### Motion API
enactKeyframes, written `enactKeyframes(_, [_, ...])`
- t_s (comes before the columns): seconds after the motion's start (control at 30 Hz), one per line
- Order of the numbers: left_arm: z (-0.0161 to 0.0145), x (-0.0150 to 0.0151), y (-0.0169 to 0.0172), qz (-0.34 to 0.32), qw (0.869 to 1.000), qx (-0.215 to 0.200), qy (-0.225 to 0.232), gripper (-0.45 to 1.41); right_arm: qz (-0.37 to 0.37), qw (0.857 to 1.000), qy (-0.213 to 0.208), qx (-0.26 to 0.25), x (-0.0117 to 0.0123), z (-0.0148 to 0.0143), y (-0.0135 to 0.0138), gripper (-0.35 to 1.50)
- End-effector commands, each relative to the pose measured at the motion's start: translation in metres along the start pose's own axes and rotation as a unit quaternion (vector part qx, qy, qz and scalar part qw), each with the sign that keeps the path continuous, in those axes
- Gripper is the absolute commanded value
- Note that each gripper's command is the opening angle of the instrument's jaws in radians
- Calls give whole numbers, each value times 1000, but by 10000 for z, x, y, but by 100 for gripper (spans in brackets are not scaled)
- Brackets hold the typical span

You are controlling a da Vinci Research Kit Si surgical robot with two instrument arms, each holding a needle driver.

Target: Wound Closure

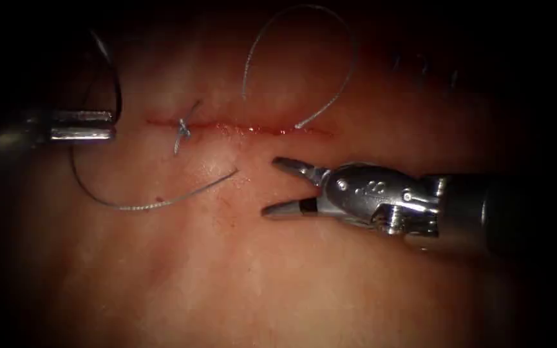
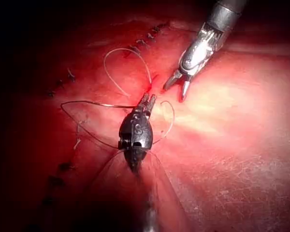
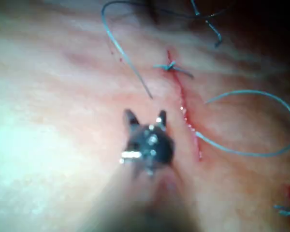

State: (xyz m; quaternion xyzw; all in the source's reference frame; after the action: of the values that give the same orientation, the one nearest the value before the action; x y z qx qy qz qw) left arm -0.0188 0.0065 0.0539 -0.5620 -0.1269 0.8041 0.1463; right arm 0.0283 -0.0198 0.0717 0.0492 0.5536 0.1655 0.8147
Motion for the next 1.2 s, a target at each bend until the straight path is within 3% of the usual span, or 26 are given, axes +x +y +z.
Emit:
enactKeyframes(0.03, [7, -3, -4, -1, 1000, -2, 1, -45, -1, 1000, 2, 0, 1, 19, -2, 138])
enactKeyframes(0.2, [9, -4, -4, -1, 1000, -3, 0, -45, -12, 1000, 3, 6, -4, 42, -4, 118])
enactKeyframes(0.47, [9, -4, -3, -1, 1000, -3, 0, -45, -26, 1000, -12, 5, -18, 63, 4, 118])
enactKeyframes(0.5, [9, -4, -3, -1, 1000, -3, 0, -45, -31, 999, -13, 7, -18, 64, 5, 111])
enactKeyframes(0.53, [9, -4, -3, -1, 1000, -3, 0, -45, -37, 999, -13, 15, -17, 65, 4, 95])
enactKeyframes(0.57, [9, -4, -3, -1, 1000, -3, 0, -45, -37, 999, -15, 27, -17, 66, 4, 61])
enactKeyframes(0.6, [9, -4, -3, -1, 1000, -3, 0, -45, -38, 997, -38, 52, -15, 65, 1, -35])
enactKeyframes(1.03, [9, -4, -3, -1, 1000, -4, 1, -45, -27, 997, -23, 71, -6, 13, -29, -35])
enactKeyframes(1.07, [10, -3, -3, -1, 1000, -5, 1, -45, -17, 996, -20, 82, -4, -4, -43, -35])
enactKeyframes(1.2, [11, -3, -2, -1, 1000, -6, 2, -45, 1, 994, -16, 106, 5, -28, -75, -35])
